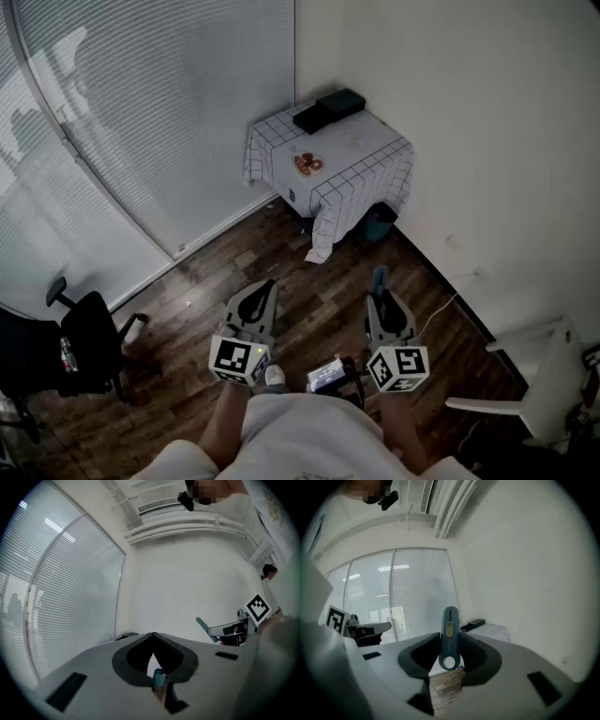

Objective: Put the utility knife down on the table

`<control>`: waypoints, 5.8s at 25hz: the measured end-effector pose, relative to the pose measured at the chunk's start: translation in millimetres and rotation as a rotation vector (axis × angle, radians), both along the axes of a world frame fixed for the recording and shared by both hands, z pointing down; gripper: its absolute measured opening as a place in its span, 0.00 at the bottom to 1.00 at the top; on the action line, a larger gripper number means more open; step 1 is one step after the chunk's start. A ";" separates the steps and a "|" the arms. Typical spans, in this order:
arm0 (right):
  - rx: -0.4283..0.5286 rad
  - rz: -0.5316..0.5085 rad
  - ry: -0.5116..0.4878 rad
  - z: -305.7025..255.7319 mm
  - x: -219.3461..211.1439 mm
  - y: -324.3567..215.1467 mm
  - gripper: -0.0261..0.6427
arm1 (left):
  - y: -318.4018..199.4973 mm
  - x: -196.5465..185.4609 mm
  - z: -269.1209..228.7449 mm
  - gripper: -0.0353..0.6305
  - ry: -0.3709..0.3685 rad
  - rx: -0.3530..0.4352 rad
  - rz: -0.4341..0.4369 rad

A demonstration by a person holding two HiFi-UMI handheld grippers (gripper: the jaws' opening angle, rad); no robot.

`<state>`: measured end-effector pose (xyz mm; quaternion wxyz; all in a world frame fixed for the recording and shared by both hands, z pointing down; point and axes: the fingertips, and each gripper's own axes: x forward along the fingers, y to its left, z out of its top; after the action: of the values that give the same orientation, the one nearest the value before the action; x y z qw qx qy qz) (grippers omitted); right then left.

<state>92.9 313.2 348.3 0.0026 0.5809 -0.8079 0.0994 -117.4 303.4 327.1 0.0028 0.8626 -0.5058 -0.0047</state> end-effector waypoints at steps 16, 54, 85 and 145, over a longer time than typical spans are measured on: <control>0.002 -0.036 -0.004 2.8 42.5 15.0 0.24 | 20.0 44.1 1.4 0.06 -0.023 -0.024 -0.007; -0.129 0.105 0.008 66.4 38.1 -238.4 0.24 | -263.3 21.3 64.2 0.06 -0.042 -0.139 0.079; -0.150 0.027 0.126 82.3 68.0 -440.2 0.24 | -452.5 45.0 73.7 0.06 -0.035 -0.166 0.053; -0.533 -0.273 0.238 309.0 7.9 -555.4 0.24 | -543.0 68.8 246.9 0.06 -0.099 -0.381 -0.022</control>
<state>100.8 -242.2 657.3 0.2625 0.4534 -0.8180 0.2373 -48.5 -239.6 574.0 0.1413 0.8401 -0.5065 0.1334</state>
